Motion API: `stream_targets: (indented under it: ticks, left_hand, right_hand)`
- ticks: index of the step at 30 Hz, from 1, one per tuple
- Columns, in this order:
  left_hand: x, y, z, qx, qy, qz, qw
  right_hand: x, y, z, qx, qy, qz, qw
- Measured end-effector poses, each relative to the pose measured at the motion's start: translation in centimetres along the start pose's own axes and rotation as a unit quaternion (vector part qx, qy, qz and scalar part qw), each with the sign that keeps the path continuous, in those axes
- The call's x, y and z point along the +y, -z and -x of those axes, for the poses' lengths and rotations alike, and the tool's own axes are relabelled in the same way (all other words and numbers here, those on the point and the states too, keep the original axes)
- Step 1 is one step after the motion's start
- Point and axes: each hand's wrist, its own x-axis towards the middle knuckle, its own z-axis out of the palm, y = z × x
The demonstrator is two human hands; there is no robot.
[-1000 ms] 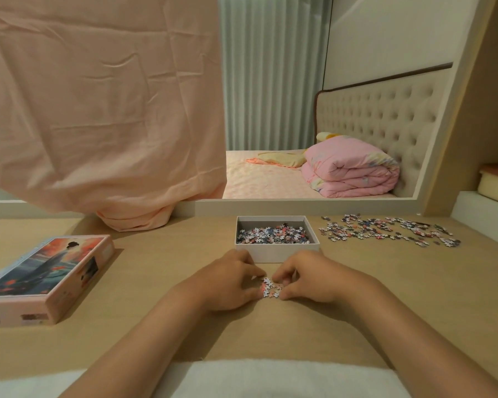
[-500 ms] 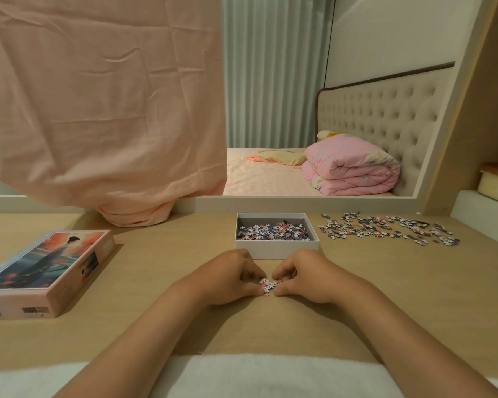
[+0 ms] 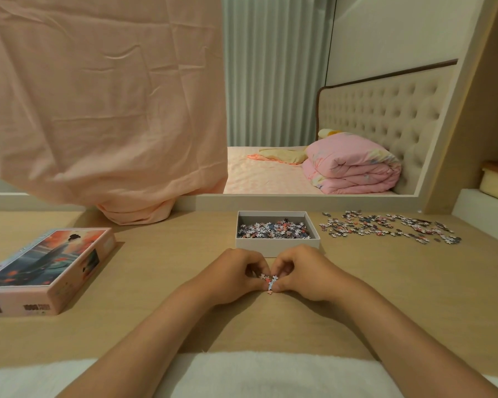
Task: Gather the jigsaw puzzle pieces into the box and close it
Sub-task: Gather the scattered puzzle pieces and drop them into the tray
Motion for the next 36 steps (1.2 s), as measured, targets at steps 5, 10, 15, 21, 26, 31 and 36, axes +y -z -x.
stream_targets:
  ticks: [5,10,15,21,26,31,36]
  left_hand:
    - [-0.6,-0.2,-0.6,0.025,0.023,0.063,0.997]
    - [-0.7,0.4,-2.1,0.059,0.044,0.135,0.988]
    - [0.4,2.7,-5.9,0.124,0.036,0.149,0.980]
    - [-0.3,3.3,-8.5,0.084,0.056,-0.058,0.993]
    - [-1.9,2.9,-6.9,0.100,0.007,-0.151,0.983]
    - [-1.5,2.5,-4.7,0.113,-0.040,-0.104,0.987]
    - [-1.2,2.1,-3.3,0.149,-0.105,-0.202,0.962]
  right_hand:
    - [0.3,0.0,-0.2,0.003,-0.045,-0.135,0.990]
    - [-0.7,0.6,-0.5,0.053,-0.084,-0.329,0.939]
    - [-1.5,3.8,-4.1,0.136,-0.018,-0.284,0.949]
    - [-0.5,4.8,-7.2,0.120,0.003,-0.068,0.990]
    - [-0.1,4.7,-5.9,0.150,0.033,0.025,0.988]
    - [-0.6,3.2,-3.9,0.048,0.075,0.077,0.993]
    - [-0.8,1.9,-2.9,0.021,0.073,0.219,0.973]
